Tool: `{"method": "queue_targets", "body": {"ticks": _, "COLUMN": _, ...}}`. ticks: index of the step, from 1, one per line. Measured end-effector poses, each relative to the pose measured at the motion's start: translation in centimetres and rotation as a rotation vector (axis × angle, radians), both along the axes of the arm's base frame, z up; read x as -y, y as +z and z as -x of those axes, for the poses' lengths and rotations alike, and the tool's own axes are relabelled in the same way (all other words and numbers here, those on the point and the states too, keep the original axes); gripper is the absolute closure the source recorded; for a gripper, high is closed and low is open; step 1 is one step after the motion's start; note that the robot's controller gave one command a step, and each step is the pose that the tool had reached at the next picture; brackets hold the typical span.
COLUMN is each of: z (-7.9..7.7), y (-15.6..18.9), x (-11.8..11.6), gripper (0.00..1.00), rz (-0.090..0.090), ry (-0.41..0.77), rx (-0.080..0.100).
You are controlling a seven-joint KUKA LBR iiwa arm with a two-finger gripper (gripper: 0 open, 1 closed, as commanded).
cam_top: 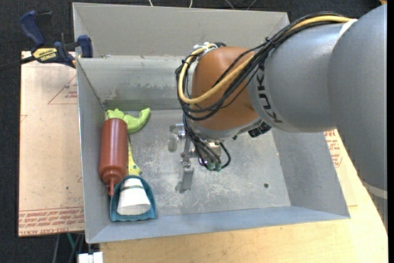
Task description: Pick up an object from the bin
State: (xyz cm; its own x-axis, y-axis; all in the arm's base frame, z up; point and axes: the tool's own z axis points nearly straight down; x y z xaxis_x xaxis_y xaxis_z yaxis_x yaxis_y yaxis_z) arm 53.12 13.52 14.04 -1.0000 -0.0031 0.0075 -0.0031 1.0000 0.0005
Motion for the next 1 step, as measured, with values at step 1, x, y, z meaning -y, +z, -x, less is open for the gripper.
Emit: {"method": "queue_targets", "body": {"ticks": 1, "z": -0.19, "y": 0.45, "x": 0.08, "gripper": 0.0, "rz": -0.001, "ry": -0.004, "rx": 0.007}}
